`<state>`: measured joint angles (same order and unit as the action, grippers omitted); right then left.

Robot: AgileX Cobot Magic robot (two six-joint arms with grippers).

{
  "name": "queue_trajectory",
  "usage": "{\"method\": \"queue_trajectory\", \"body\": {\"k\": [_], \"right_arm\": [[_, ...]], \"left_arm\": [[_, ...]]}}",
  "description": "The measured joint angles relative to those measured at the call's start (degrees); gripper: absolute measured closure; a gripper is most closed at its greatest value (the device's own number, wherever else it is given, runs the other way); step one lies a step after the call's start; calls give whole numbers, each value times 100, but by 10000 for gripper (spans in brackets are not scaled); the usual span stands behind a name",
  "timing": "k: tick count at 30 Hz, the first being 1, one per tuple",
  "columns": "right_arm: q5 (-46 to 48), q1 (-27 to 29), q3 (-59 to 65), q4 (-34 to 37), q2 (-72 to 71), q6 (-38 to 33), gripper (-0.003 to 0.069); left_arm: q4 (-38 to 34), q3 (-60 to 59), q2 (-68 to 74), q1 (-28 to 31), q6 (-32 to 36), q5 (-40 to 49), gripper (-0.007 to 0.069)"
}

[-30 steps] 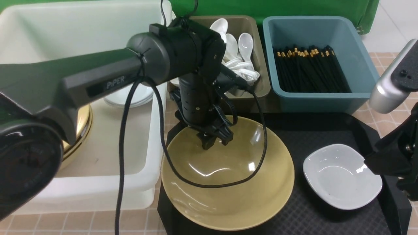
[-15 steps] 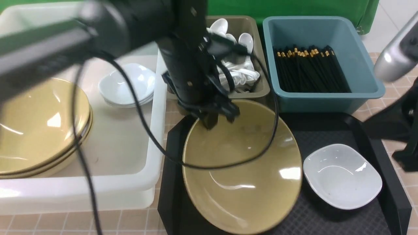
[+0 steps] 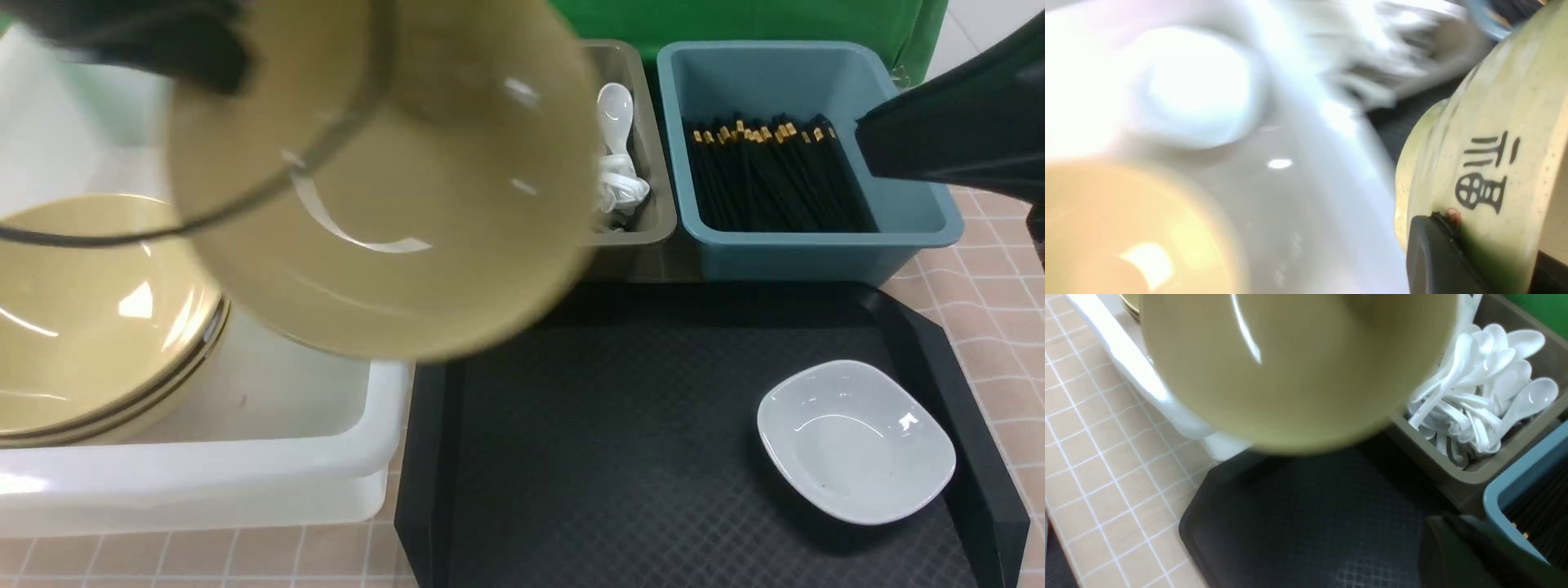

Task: On brown table put chopsticks spoon bowls plates into blue grey white boxes.
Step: 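Place the tan bowl onto the bowl stack in the left bin with the left gripper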

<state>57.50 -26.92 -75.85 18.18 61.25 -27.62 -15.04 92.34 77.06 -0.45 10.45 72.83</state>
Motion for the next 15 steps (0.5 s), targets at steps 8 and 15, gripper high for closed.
{"method": "queue_trajectory", "body": {"k": [8,15], "right_arm": [[-25,0,0,27,317,-108,622],[-19,0,0,27,474,-119,622]], "left_arm": [[39,-1176,-436,2694,-6,-121,618],[111,-1842,18,3266,-295,-1125,618]]}}
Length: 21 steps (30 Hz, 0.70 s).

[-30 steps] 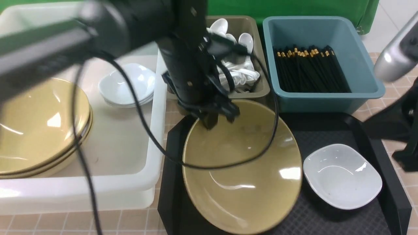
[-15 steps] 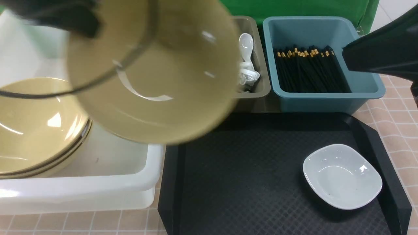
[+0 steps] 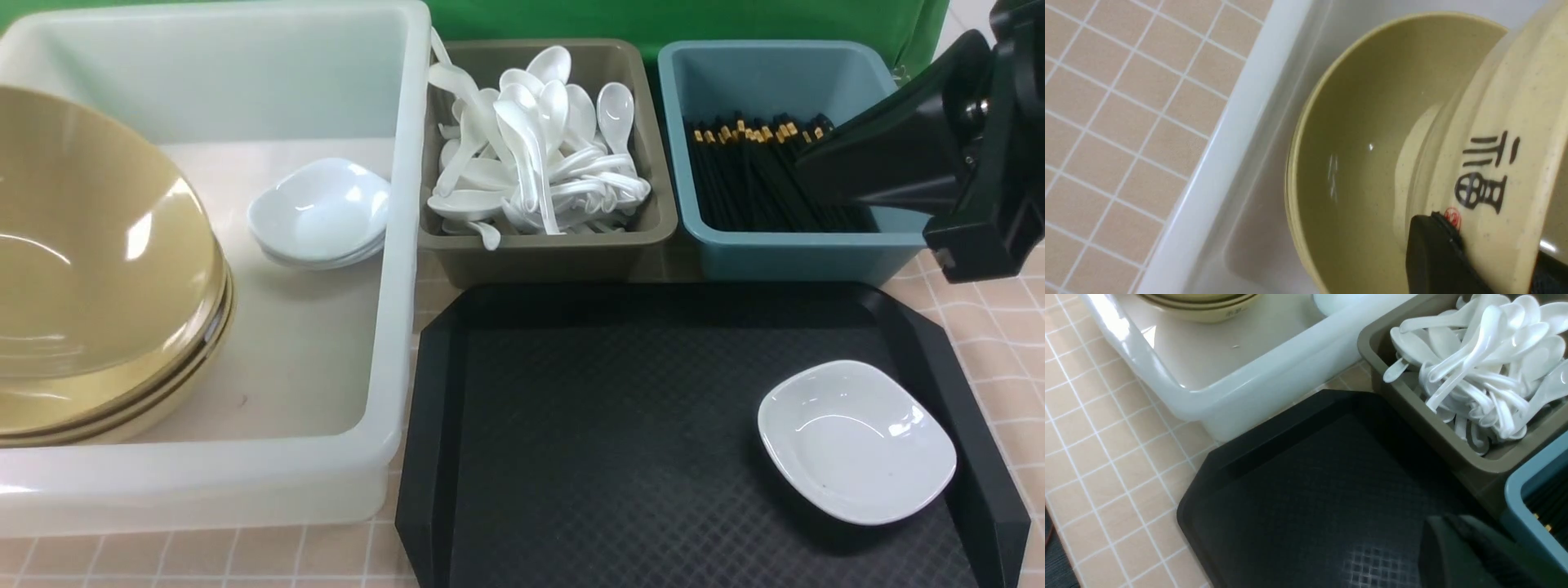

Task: On brown table put chopsticks spoon bowls plates into blue grey white boxes.
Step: 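Place the tan bowl onto the bowl stack in the left bin with the left gripper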

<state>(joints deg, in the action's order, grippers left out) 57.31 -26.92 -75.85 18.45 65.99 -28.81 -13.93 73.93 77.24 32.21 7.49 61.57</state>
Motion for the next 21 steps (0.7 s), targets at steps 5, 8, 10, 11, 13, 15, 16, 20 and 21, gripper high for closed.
{"method": "queue_trajectory", "body": {"k": [5,8,10,11,13,15,16,20,21], "right_arm": [[0,0,0,0,18,-140,622],[11,0,0,0,17,-146,622],[15,0,0,0,17,-146,622],[18,0,0,0,17,-149,622],[18,0,0,0,17,-152,622],[18,0,0,0,17,-156,620],[22,0,0,0,17,-156,620],[22,0,0,4,17,-158,618],[22,0,0,4,17,-163,617]], "left_arm": [[-140,-6,690,0,35,-154,587],[-133,-6,887,0,127,-215,520],[-122,-6,987,0,166,-242,445],[-122,-6,1013,0,170,-250,403],[-120,-6,1065,0,188,-254,321],[-23,1,1082,0,187,-242,233],[63,23,1082,0,180,-190,194],[294,318,1031,0,50,37,102],[359,647,951,0,-75,182,73]]}}
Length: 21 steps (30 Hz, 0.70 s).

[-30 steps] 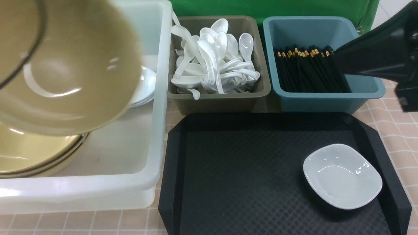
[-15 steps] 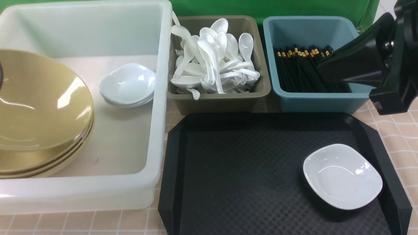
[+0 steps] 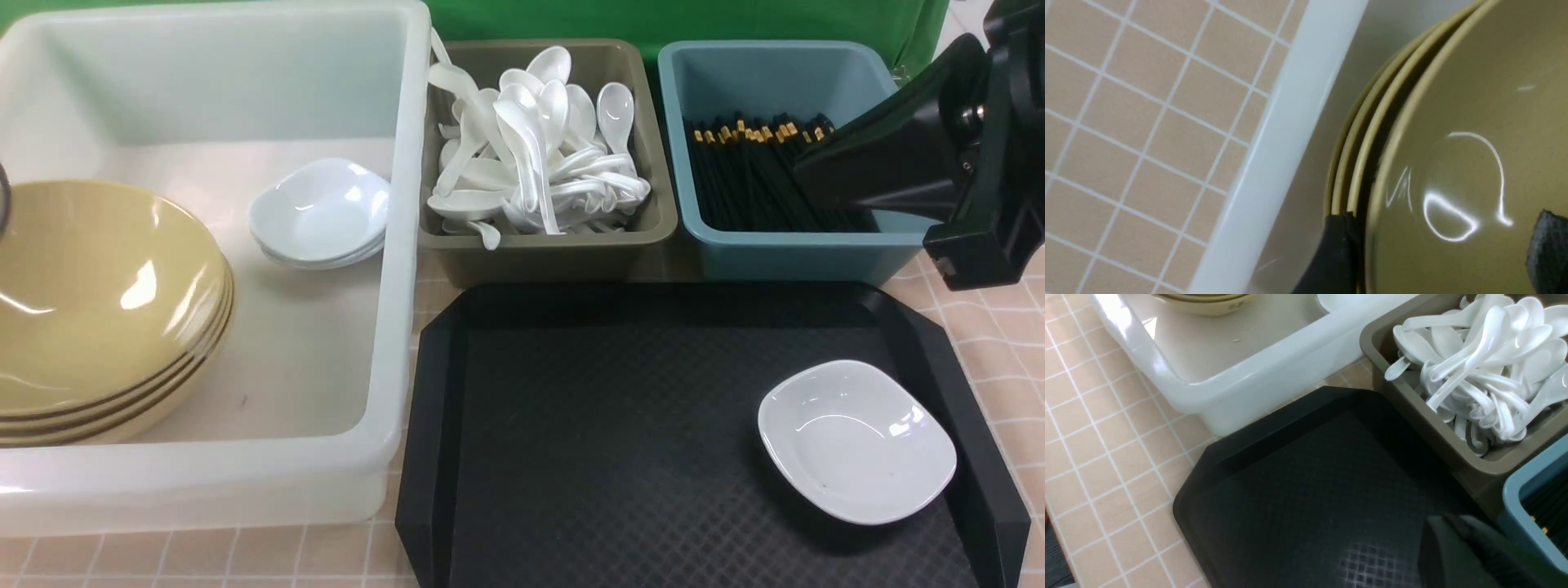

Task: On brown table put chopsticks spoon bowls plates into blue grey white boxes.
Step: 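Place the tan bowl onto the bowl stack in the left bin with the left gripper, then grasp the small white bowl on the black tray by its rim with the left gripper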

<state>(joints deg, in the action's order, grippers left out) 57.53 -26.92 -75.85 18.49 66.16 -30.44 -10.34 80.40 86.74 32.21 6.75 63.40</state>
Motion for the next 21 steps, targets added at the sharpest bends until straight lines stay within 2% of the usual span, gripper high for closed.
{"method": "queue_trajectory", "body": {"k": [3,7,10,14,17,21], "right_arm": [[0,0,0,-5,10,0,616],[0,0,0,-133,126,8,615],[107,0,0,-540,251,304,612],[672,0,8,-1519,285,1188,610],[870,0,155,-1977,83,1672,608],[955,0,720,-2176,-607,1943,605]], "left_arm": [[-63,625,-198,-86,-206,328,55],[-549,1427,-433,-866,-153,679,57],[-928,1578,-484,-2119,41,728,60],[-816,1312,-219,-4043,108,707,63],[-661,1158,167,-5108,72,432,67],[-624,1129,1066,-6339,-33,-281,80]]}}
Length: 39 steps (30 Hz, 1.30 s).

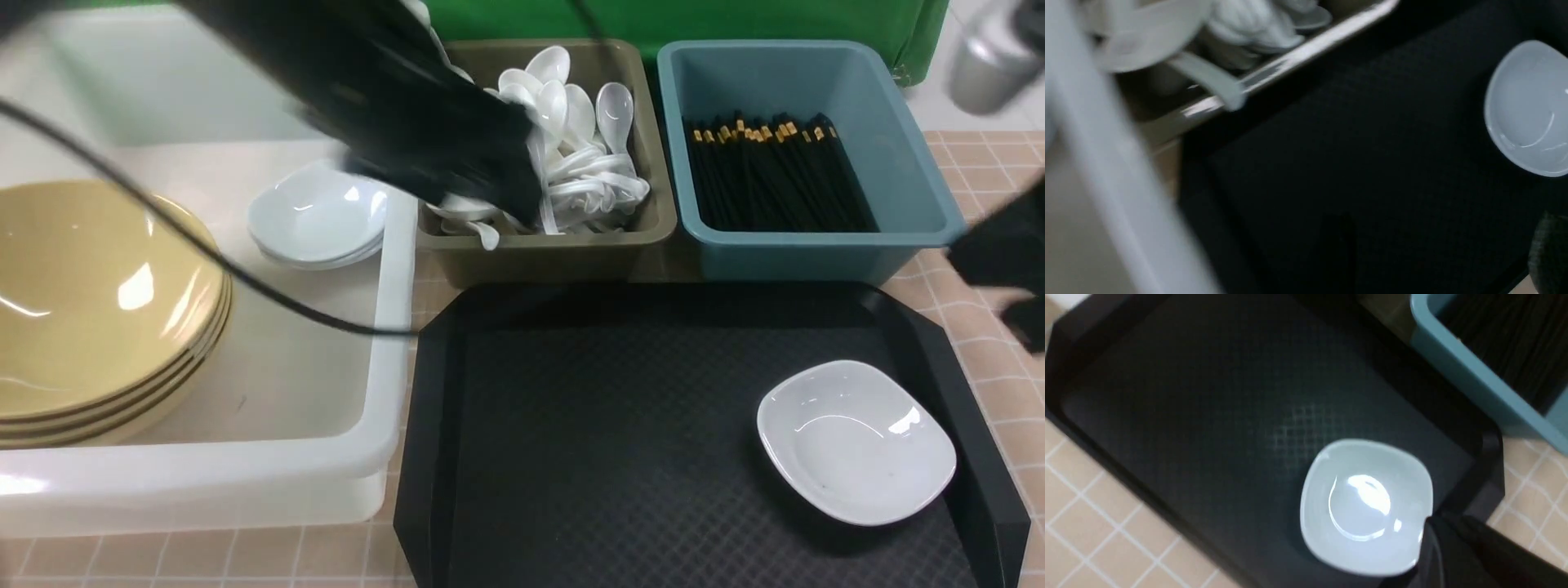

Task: On brown table put chopsticks spoon bowls plates into blue grey white boxes.
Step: 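Grasp the small white bowl on the black tray by its rim with the left gripper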

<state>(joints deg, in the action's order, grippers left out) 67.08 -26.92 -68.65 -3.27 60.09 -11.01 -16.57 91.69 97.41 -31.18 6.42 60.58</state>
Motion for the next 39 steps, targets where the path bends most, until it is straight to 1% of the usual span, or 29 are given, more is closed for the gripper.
{"method": "queue_trajectory", "body": {"k": [1,2,5,7,12,21,23,25,27,30,33,34,35,36,39], "right_arm": [[28,0,184,-22,-198,74,604],[34,0,222,-29,-198,74,604],[81,0,821,-202,-786,293,604],[149,0,1205,-326,-1098,451,603],[212,0,1636,-424,-1620,538,598],[118,0,1694,-457,-1728,549,591],[21,0,1694,-462,-1728,549,590],[-58,0,1694,-462,-1728,549,589],[-182,0,1694,-462,-1728,580,589],[-443,0,1694,-457,-1728,607,588],[-750,0,1654,-327,-1708,607,588],[-772,0,1629,-309,-1700,596,588],[-808,0,1480,-102,-1594,446,588],[-814,0,1455,-72,-1556,388,588],[-877,0,847,595,-1058,-231,588]], "left_arm": [[0,0,230,-248,-7,-213,80],[0,0,275,-295,-7,-256,80],[-12,23,1011,-941,-7,-917,80],[-11,138,1456,-1190,-7,-1204,80],[-18,631,2299,-1405,-107,-1502,80],[-208,1568,3285,-1740,-197,-1457,88],[-142,1718,3431,-1852,-197,-1316,133],[51,1837,3483,-1922,-210,-1174,216],[265,1930,3503,-1950,-260,-908,325],[440,2172,3500,-1889,-316,-564,522],[554,2516,3327,-1701,-289,-98,600],[570,2534,3308,-1683,-292,-98,600],[686,2662,3104,-1505,-243,145,617],[710,2676,3104,-1480,-238,173,617],[800,2796,2419,-840,-146,481,618]]}}
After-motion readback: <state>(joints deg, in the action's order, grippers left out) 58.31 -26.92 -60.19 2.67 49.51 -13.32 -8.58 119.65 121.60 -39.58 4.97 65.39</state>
